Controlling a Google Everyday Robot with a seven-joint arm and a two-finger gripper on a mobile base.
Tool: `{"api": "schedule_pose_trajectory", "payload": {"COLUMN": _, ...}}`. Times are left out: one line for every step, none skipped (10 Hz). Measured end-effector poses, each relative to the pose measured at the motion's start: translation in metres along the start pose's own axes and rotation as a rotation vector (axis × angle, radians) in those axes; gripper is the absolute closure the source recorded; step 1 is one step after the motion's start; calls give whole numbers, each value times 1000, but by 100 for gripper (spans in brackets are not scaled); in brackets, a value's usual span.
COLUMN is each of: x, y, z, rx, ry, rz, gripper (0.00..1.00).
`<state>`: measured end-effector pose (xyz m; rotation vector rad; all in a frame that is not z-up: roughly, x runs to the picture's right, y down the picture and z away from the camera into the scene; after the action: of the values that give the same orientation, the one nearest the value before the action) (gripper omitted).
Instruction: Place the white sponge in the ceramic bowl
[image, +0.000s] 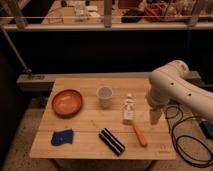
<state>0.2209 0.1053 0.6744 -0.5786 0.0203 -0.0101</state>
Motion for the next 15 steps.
{"api": "schedule_pose_trajectory", "payload": {"x": -7, "y": 2, "z": -2, "rx": -3, "ry": -1, "rz": -10, "gripper": 20}}
{"api": "schedule_pose_trajectory", "payload": {"x": -9, "y": 5, "z": -4, "rx": -6, "ry": 1, "rz": -15, "gripper": 20}}
{"api": "schedule_pose_trajectory", "payload": {"x": -14, "y": 6, "z": -5, "rx": -7, "ry": -4, "rz": -23, "gripper": 20}}
{"api": "schedule_pose_trajectory", "payload": {"x": -22, "y": 7, "z": -5, "rx": -7, "ry": -8, "rz": -29, "gripper": 20}}
{"api": "schedule_pose_trajectory", "payload": {"x": -38, "y": 8, "z": -5, "rx": -10, "ry": -13, "rz": -42, "gripper": 20}}
{"api": "schedule_pose_trajectory", "payload": {"x": -52, "y": 11, "z": -7, "rx": -12, "ry": -17, "rz": -56, "gripper": 20}}
{"api": "schedule_pose_trajectory", "payload": {"x": -61, "y": 13, "z": -7, "rx": -16, "ry": -20, "rz": -64, "gripper": 20}}
{"api": "schedule_pose_trajectory", "payload": {"x": -65, "y": 14, "z": -8, "rx": -16, "ry": -21, "rz": -73, "gripper": 20}}
{"api": "schedule_pose_trajectory", "payload": {"x": -66, "y": 16, "z": -8, "rx": -18, "ry": -23, "rz": -80, "gripper": 20}}
{"api": "schedule_pose_trajectory", "payload": {"x": -69, "y": 16, "z": -7, "rx": -17, "ry": -24, "rz": -89, "gripper": 20}}
{"api": "schedule_pose_trajectory", "payload": {"x": -80, "y": 17, "z": -7, "rx": -16, "ry": -33, "rz": -104, "gripper": 20}}
{"api": "schedule_pose_trajectory", "payload": {"x": -94, "y": 19, "z": -7, "rx": -16, "ry": -42, "rz": -115, "gripper": 20}}
{"api": "schedule_pose_trajectory", "payload": {"x": -107, "y": 21, "z": -8, "rx": -17, "ry": -50, "rz": -129, "gripper": 20}}
{"api": "schedule_pose_trajectory", "payload": {"x": -111, "y": 22, "z": -8, "rx": -17, "ry": -52, "rz": -137, "gripper": 20}}
{"api": "schedule_pose_trajectory", "payload": {"x": -113, "y": 23, "z": -8, "rx": -17, "ry": -55, "rz": -146, "gripper": 20}}
